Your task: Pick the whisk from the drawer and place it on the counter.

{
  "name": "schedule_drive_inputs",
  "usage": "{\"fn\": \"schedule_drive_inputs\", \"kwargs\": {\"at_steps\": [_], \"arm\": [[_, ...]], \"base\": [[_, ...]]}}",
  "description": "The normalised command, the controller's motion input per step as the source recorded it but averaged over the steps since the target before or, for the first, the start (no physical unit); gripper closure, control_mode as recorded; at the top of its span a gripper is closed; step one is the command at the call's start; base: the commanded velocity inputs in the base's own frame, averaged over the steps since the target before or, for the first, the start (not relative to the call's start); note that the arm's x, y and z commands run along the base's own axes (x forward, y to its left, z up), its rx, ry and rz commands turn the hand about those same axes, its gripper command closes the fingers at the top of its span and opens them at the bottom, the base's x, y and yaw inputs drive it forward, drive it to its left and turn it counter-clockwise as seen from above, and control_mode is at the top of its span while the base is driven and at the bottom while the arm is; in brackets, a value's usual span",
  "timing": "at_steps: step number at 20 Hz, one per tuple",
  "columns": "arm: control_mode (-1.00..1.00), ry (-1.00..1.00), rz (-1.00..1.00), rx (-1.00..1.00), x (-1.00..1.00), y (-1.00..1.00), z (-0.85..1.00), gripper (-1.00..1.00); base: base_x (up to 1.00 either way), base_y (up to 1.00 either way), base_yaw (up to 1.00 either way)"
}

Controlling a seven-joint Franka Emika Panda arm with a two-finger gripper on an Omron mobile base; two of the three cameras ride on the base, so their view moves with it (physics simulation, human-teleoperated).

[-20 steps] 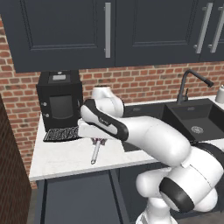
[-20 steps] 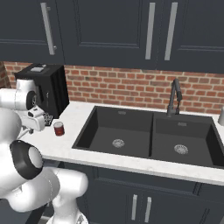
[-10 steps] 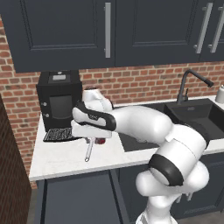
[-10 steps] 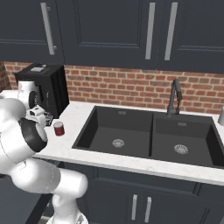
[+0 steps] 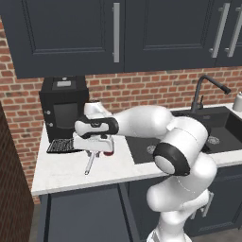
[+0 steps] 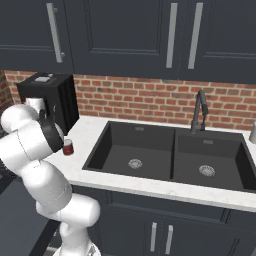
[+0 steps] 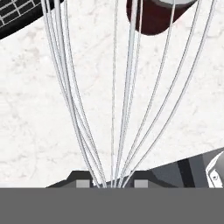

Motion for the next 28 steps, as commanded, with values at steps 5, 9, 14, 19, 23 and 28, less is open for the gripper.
{"fn": "schedule_drive_inputs", "kwargs": {"at_steps": [5,9,14,19,23,28], "arm": [[-1.00,-0.01,-0.09,-0.02,0.35,0.43,-0.43,1.00],[-1.00,-0.01,-0.09,0.00,0.33,0.38,-0.36,1.00],[-1.00,0.00,-0.10,0.00,0.31,0.27,-0.25,1.00],[-1.00,0.00,-0.09,0.00,0.25,0.11,-0.12,1.00],[-1.00,0.00,-0.06,0.00,0.20,0.07,-0.15,1.00],[-1.00,0.00,-0.01,0.00,0.04,0.00,-0.16,1.00]], "base": [[0.00,0.00,0.00],[0.00,0.00,0.00],[0.00,0.00,0.00],[0.00,0.00,0.00],[0.00,0.00,0.00],[0.00,0.00,0.00]]}}
